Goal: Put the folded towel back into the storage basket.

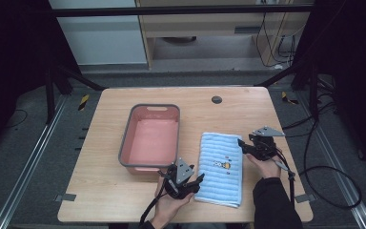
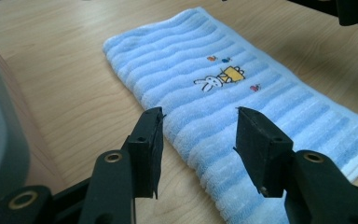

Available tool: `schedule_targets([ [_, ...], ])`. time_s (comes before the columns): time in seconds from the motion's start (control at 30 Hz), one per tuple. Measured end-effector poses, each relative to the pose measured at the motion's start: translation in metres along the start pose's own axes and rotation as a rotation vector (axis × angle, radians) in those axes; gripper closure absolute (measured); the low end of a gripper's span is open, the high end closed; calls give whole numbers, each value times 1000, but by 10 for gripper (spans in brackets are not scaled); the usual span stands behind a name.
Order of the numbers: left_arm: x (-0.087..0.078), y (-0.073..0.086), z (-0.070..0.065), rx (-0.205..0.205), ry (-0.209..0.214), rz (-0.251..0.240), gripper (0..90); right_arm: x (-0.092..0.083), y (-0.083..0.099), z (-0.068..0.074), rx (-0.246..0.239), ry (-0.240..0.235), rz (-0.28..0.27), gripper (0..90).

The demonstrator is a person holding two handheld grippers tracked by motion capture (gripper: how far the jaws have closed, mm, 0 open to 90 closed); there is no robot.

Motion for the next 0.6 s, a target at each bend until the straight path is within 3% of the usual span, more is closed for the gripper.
schedule_targets([
  [0.6,24,27,4,-8,-12,89,517,23,12,7,-4,-22,72,497],
])
Point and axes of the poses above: each handheld gripper's, and its own axes: x roughly forward along the jaws, y roughly out of its underside, z roughly to its left, the point moved 7 cm from there along x, roughly forward along the jaws, and after that the axes turned 15 degrees about -x, right-handed, at the moved point
